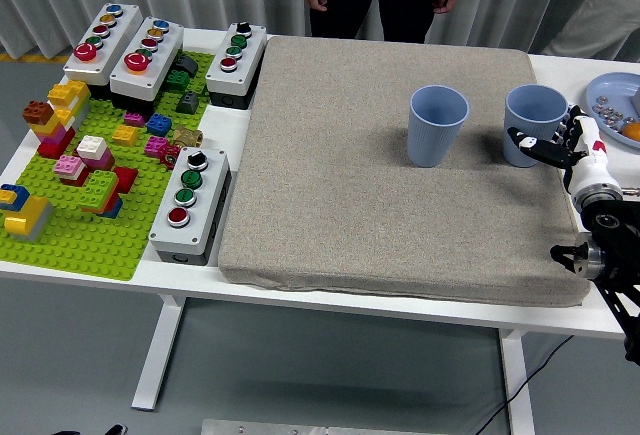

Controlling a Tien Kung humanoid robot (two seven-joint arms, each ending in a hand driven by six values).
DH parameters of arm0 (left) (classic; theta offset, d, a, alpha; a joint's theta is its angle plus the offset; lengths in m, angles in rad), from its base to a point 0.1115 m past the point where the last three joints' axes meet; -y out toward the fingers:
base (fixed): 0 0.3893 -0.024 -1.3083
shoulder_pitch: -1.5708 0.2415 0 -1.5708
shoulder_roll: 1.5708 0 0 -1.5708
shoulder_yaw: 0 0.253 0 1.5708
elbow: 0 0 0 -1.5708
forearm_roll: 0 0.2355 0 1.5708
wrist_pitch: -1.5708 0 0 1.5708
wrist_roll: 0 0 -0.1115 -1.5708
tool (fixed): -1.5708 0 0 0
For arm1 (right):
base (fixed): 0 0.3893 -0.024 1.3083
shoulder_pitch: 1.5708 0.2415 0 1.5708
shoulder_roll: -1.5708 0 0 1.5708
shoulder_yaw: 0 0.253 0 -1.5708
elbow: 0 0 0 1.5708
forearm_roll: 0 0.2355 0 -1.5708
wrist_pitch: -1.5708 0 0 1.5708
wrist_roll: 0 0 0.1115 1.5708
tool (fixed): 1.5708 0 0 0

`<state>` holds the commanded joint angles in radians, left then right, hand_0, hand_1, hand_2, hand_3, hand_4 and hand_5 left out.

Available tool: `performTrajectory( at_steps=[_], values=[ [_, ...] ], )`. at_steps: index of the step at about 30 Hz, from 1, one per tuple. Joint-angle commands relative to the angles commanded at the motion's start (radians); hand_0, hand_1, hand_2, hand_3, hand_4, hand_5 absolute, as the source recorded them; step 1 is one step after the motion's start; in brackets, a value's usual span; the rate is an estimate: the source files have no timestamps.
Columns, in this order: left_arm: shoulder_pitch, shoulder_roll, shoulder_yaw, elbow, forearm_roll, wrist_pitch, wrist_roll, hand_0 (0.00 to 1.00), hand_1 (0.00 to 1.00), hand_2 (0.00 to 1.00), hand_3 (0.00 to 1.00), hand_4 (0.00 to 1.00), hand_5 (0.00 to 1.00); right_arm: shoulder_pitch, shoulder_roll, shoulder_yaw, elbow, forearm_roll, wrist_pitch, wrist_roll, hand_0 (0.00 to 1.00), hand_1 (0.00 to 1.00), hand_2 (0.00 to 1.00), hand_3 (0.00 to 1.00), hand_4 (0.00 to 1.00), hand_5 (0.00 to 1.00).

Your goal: Pick cup pour cup place

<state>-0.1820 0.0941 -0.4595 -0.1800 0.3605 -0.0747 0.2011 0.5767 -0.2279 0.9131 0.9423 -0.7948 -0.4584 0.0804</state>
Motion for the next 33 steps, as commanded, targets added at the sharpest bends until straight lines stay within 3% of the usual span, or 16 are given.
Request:
performTrajectory(
  at_steps=[13, 14, 33],
  values=[
    [0.007, -0.001, 0.001, 0.0, 0.003, 0.0, 0.001, 0.783, 0.787, 0.857, 0.732, 0.516, 0.981, -0.013, 0.013, -0.003, 0.009, 0.019, 0.019, -0.006, 0.906, 0.748, 0.599, 0.656, 0.664, 0.002],
    [0.008, -0.001, 0.002, 0.0, 0.001, 0.0, 0.001, 0.783, 0.787, 0.856, 0.731, 0.515, 0.981, -0.014, 0.014, -0.002, 0.01, 0.019, 0.02, -0.006, 0.904, 0.752, 0.644, 0.687, 0.665, 0.002],
    [0.008, 0.0, 0.006, 0.0, -0.005, 0.001, 0.0, 0.782, 0.787, 0.855, 0.731, 0.513, 0.983, -0.01, 0.003, 0.04, 0.038, 0.022, 0.045, -0.028, 0.904, 0.763, 0.668, 0.727, 0.662, 0.002]
  ],
)
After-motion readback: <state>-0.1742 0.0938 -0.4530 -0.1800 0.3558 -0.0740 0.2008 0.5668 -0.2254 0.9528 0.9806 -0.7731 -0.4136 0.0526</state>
